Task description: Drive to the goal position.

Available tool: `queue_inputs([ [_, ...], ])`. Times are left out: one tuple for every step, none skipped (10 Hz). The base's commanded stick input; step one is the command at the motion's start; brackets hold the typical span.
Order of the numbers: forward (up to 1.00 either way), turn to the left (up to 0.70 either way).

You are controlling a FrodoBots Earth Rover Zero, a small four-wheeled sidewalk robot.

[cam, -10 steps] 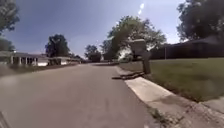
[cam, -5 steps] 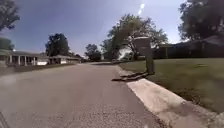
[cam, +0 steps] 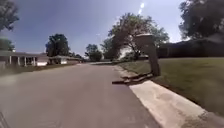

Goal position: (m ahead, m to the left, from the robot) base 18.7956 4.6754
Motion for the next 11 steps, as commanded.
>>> queue_inputs([
  [0.70, 0.12],
  [0.70, 0.28],
  [0.70, 0.05],
  [0.70, 0.00],
  [0.70, 0.00],
  [0.70, 0.00],
  [0.70, 0.00],
  [0.70, 0.00],
  [0.70, 0.00],
  [0.70, 0.00],
  [0.70, 0.00],
])
